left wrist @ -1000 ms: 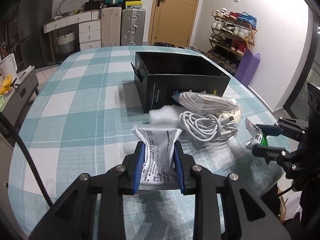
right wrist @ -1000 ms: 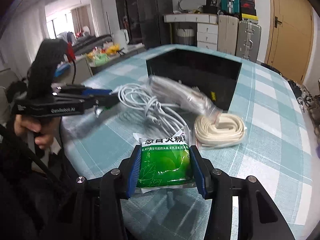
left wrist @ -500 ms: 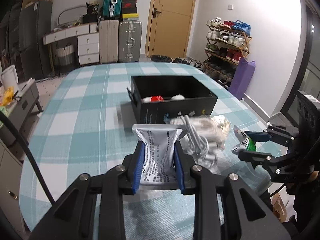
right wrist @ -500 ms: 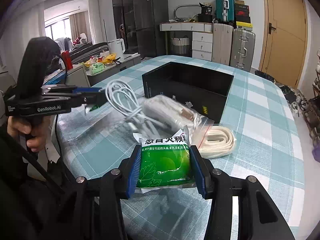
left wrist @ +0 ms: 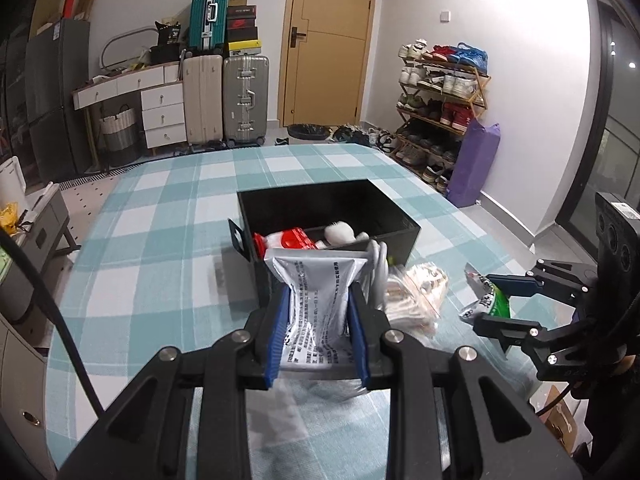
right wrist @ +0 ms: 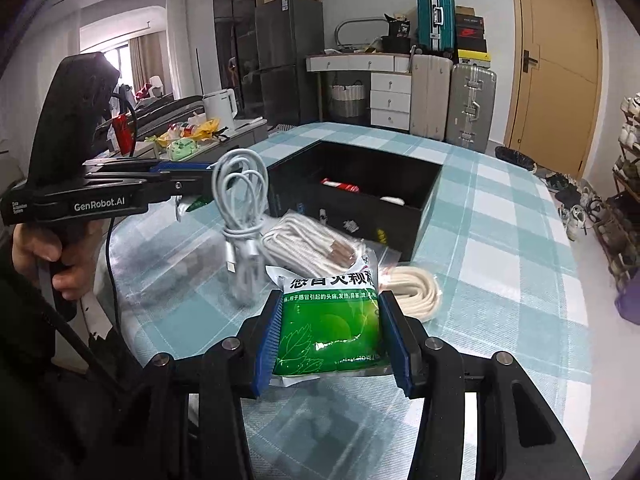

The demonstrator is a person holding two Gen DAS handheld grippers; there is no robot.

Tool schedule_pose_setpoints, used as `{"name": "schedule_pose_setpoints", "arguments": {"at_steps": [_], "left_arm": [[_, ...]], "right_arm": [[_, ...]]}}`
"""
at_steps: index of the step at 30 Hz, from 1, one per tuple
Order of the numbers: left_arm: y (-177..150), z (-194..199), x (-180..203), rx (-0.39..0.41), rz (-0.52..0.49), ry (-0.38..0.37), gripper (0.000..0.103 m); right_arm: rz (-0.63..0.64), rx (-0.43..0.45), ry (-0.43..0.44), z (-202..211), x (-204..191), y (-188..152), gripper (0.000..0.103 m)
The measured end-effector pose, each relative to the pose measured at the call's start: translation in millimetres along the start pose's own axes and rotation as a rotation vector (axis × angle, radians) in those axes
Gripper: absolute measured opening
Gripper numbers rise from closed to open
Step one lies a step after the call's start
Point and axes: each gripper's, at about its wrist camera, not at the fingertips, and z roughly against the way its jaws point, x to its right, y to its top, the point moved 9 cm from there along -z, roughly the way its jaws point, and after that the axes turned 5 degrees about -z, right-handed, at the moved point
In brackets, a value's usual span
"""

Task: Organize soft objects
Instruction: 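Lift and carry the white sachet with the left tool while the right carries the green packet toward the box, then lower the white sachet into the box and open the left tool while the right releases the green packet there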

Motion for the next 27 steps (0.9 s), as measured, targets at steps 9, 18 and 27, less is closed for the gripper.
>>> {"name": "schedule_pose_setpoints", "arguments": {"at_steps": [9, 18, 27], "left_arm": [[7, -7, 11, -0.009, -0.02, -0.016, 0.027], [19, -13, 15, -0.003, -0.028, -0.025, 0.027], [27, -19, 8, -0.005, -0.019, -0.007, 0.027]], "right_arm": [[-0.01, 0.02, -0.011, 1, 9, 13, 0.047], [-0.013, 0.034, -0.021, 1, 18, 28, 0.047], [-0.015, 0.054, -0.02, -4, 23, 49, 0.047]]}}
